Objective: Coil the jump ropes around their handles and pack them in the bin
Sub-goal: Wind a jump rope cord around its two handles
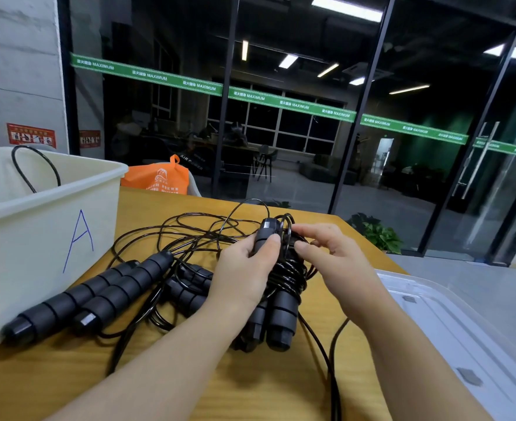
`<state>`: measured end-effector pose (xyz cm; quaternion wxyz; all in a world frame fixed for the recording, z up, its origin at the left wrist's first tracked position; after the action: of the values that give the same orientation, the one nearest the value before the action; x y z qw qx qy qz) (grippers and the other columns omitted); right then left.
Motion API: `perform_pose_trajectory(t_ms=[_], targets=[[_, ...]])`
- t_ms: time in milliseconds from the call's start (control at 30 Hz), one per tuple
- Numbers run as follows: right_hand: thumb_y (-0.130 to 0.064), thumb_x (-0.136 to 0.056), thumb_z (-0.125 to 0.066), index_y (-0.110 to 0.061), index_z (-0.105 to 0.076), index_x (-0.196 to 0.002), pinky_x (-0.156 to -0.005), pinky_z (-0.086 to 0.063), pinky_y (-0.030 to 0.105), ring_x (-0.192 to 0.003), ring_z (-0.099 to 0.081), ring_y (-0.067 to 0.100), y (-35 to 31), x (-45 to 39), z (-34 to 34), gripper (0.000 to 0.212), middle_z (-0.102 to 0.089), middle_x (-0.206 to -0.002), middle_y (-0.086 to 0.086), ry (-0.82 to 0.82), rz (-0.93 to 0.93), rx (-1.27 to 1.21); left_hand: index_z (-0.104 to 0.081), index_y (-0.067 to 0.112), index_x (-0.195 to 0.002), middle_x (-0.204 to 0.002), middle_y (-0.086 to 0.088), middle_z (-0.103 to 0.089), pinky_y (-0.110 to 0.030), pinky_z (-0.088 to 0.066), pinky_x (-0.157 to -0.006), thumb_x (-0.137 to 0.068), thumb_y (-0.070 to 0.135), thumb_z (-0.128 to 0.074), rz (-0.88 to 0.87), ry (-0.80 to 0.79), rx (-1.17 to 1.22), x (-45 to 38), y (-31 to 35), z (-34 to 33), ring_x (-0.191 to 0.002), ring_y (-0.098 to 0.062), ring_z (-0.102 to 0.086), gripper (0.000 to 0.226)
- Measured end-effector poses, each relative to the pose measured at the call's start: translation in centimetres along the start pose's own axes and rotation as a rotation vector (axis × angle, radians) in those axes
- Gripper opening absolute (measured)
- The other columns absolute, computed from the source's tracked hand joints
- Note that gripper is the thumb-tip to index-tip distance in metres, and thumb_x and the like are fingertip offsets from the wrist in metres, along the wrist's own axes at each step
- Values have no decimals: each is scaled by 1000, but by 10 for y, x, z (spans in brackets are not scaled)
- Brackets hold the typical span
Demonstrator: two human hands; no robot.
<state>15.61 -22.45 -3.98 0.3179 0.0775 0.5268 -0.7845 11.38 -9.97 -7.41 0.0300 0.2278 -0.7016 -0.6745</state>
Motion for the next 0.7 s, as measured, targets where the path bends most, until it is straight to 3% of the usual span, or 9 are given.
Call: perform_pose_trajectory(t_ms=[167, 333, 500, 567, 633, 700], targets=[[-13, -93, -59, -45, -63, -98, -73, -36, 2, -86, -49, -2, -2, 1, 5, 32, -52, -96, -12, -67, 34, 35, -72, 24, -90, -83, -3, -74, -18, -53, -54, -94, 38, -51, -11, -7, -30, 0, 1, 2, -72, -13, -70, 26], [-15, -94, -59, -41, -66, -98, -75, -40, 6, -93, -52, 7, -2, 2, 4, 27, -50, -100, -3, -123, 5, 28, -73, 23, -90, -86, -8, -73, -35, -58, -72, -95, 41, -49, 14, -49, -61, -1, 2, 0, -81, -23, -70, 30], [-14, -91, -64, -45, -66, -90, -66, -40, 10, -72, -45, 3, 4, 0, -1, 31, -50, -83, -15, 42, -26, -37, -68, 13, -84, -73, -4, -66, -26, -55, -55, -97, 25, -48, 41, -17, -54, -4, 2, 4, -67, -18, -64, 27], [-15, -88, -68, -38, -68, -95, -63, -43, 11, -65, -48, -1, 9, -1, 0, 24, -55, -72, -19, 121, -52, -113, -66, 6, -84, -72, -7, -65, -35, -57, -61, -96, 26, -48, 45, 10, -54, -5, 1, 7, -68, -23, -63, 29], [-17, -88, -68, -28, -69, -97, -73, -52, 18, -77, -61, 4, 13, -1, 1, 15, -68, -83, -9, 117, -100, -189, -61, -4, -89, -75, -13, -61, -51, -56, -72, -95, 27, -48, 39, 21, -35, -5, 3, 8, -70, -28, -59, 34], [-14, -91, -63, -20, -71, -96, -82, -56, 28, -85, -66, 15, 15, -1, 3, 11, -73, -88, 0, 77, -132, -243, -57, -9, -94, -77, -18, -59, -57, -52, -77, -94, 28, -48, 34, 33, -11, -5, 6, 11, -70, -31, -57, 38]])
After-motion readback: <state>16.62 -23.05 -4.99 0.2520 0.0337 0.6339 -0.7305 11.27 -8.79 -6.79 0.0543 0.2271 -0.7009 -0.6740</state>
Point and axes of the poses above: each hand's wrist, its own x-axis away from the middle knuckle, its own z-axis out of the back of the hand, y = z × x, the point moved 6 cm from there along -x, towards the middle knuckle
